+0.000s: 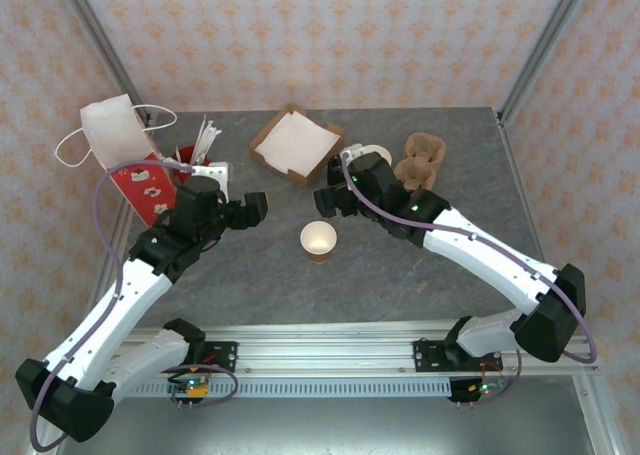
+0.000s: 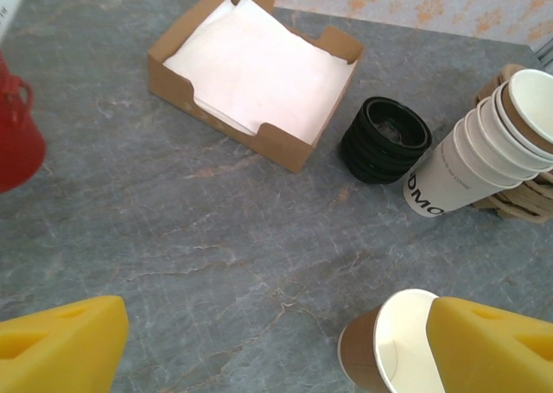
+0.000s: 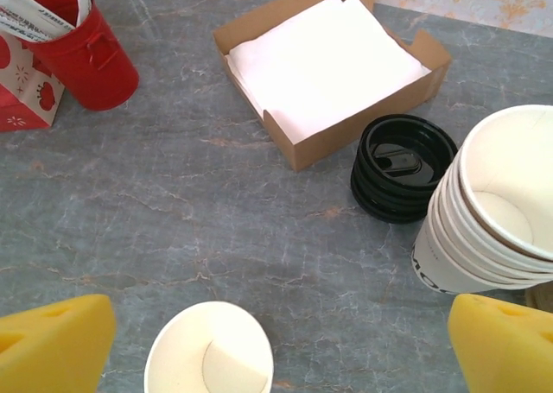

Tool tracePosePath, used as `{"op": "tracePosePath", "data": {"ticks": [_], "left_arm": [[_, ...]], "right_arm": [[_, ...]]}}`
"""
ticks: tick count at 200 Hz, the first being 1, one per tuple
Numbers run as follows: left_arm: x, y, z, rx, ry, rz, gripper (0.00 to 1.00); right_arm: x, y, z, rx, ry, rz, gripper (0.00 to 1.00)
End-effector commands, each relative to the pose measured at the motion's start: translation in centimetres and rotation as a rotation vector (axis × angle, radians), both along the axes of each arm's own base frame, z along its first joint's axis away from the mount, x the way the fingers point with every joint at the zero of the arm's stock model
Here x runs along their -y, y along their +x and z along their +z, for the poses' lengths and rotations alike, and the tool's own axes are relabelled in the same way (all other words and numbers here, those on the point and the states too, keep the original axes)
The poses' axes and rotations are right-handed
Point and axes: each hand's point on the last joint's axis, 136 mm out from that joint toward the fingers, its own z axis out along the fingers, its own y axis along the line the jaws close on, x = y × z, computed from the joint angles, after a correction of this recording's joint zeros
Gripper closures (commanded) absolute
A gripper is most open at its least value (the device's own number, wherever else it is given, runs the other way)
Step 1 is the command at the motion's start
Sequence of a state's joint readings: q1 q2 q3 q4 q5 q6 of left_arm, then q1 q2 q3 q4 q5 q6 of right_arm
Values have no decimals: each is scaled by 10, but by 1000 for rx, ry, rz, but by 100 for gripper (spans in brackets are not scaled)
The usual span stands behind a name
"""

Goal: Pack the takeout coffee

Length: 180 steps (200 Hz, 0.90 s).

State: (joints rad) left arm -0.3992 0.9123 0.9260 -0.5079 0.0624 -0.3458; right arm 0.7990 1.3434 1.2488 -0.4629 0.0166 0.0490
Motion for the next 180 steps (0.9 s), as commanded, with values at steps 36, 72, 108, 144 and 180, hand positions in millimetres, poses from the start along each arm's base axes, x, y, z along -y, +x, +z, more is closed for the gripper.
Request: {"op": "tracePosePath", "data": {"ticks": [36,72,108,144,180], "left_arm": [[4,5,20,32,-12,-2,10],[24,16,27,44,-83,-58,10],[31,21,22,27,-77,-71,10],[4,25,30,56,30,36,9],[-29,30,45,65,51,146,10]], "right_arm": [[65,32,33,57,38,-227,1],[145,55,26,-18,83,-497,1],[173,58,23,-39,80,-588,1],[119,50,39,-22,210,-337,4],[64,36,65,66,296,-117,4]]}}
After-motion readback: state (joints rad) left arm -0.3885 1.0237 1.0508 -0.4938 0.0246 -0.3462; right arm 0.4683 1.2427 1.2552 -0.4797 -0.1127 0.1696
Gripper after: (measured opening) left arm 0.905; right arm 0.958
